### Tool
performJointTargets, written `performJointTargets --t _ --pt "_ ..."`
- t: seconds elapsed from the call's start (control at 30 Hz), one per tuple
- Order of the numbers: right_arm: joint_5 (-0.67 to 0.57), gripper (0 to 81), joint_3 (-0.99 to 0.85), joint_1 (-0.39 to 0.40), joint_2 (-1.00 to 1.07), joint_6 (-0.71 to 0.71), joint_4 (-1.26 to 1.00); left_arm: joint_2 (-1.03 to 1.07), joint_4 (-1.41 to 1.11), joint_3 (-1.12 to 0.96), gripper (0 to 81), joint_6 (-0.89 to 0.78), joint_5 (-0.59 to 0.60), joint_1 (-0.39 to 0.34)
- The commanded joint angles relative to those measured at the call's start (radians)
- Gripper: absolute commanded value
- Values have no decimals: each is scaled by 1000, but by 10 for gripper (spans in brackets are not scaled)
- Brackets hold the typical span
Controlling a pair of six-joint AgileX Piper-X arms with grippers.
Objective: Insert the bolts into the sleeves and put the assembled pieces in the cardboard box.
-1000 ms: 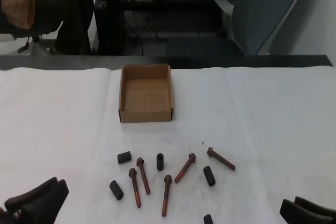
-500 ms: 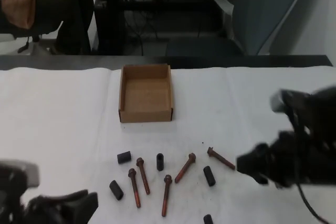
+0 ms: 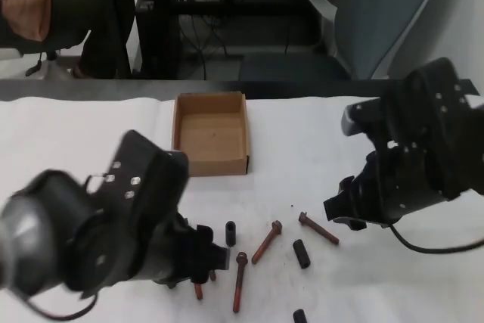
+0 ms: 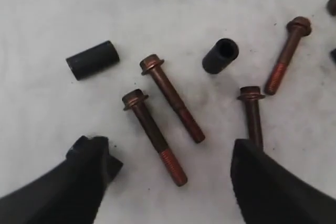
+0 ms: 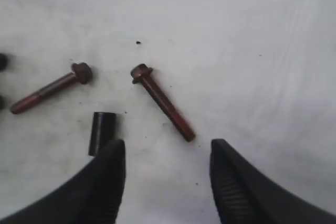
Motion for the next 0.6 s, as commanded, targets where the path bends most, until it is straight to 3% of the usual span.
performJointTargets --t 0.0,0.17,0.37,0.57 --pt "-4 477 -35 -8 53 -40 24 53 4 -38 599 -47 -14 -4" --pt "-50 477 -64 6 184 -54 39 100 -12 -45 514 -104 -18 -3" --pt "-126 477 -93 46 247 -28 66 173 -81 -45 514 -111 -21 0" --pt "-127 477 -129 88 246 -29 102 232 -76 -45 514 -111 -15 20"
